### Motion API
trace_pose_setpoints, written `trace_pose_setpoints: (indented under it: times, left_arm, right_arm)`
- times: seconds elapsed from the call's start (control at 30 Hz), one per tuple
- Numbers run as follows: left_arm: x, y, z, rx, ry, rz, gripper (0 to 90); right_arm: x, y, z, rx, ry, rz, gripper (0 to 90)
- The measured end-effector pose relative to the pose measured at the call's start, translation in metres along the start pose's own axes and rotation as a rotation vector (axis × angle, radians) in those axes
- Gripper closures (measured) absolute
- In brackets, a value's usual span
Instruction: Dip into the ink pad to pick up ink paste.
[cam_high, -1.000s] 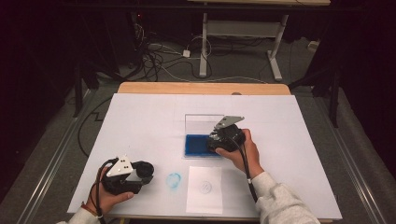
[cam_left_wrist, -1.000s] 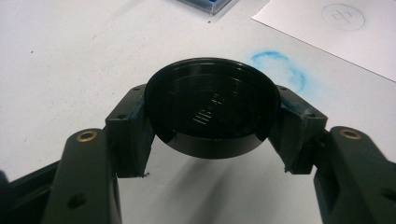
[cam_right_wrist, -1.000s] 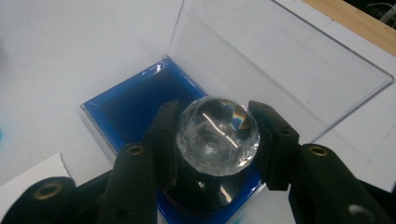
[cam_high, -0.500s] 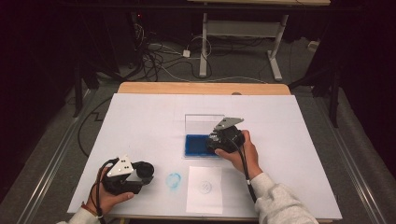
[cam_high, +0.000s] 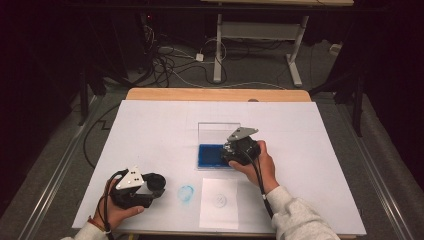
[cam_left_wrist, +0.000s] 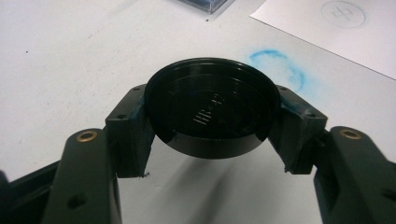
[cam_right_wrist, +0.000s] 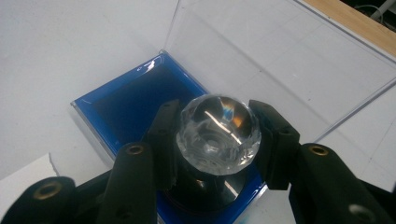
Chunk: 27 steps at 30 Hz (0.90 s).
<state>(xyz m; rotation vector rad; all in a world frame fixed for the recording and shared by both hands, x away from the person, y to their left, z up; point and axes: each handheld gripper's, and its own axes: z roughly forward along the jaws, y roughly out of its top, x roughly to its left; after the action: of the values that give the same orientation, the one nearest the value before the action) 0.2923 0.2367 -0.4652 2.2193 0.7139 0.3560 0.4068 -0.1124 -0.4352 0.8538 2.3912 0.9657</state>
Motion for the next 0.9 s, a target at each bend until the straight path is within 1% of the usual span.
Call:
trace_pose_setpoints:
  times: [0.07, 0.13, 0.27, 0.37, 0.43, 0.53, 0.6, 0.77, 0.9]
  left_arm:
    - [-0.0002, 0.0001, 0.0, -0.001, 0.001, 0.001, 36.5]
    - [-0.0005, 0.0003, 0.0, -0.001, 0.002, 0.002, 36.5]
    - [-0.0012, 0.0003, -0.0002, -0.001, 0.001, 0.005, 36.5]
    - [-0.0007, -0.0002, -0.0006, -0.001, 0.001, 0.003, 36.5]
    - [-0.0002, -0.0008, -0.0008, -0.002, 0.001, 0.0, 36.5]
    - [-0.0003, -0.0011, -0.0008, -0.001, 0.002, -0.001, 36.5]
    - [-0.0002, -0.0012, -0.0008, -0.001, 0.001, -0.002, 36.6]
    - [0.0, -0.0014, 0.0, 0.003, 0.0, -0.004, 36.6]
    - [-0.001, -0.0009, 0.0, 0.004, 0.001, -0.001, 36.6]
  right_arm:
    - [0.0001, -0.0013, -0.0002, -0.006, 0.0, 0.0, 56.9]
    - [0.0026, -0.0023, -0.0006, -0.01, -0.014, -0.008, 56.9]
    - [0.0018, -0.0047, -0.0004, -0.024, -0.012, -0.006, 57.0]
    - [0.0029, -0.006, -0.001, -0.028, -0.02, -0.012, 57.0]
    - [0.0021, -0.0069, -0.0012, -0.033, -0.013, -0.01, 57.0]
    - [-0.0023, -0.0056, -0.0007, -0.027, 0.01, -0.014, 57.0]
    - [-0.0034, -0.004, 0.0, -0.022, 0.016, -0.015, 57.0]
    - [0.0013, -0.0054, -0.0008, -0.025, -0.006, -0.031, 57.0]
    - [0.0016, -0.0069, -0.0025, -0.026, -0.003, -0.034, 57.0]
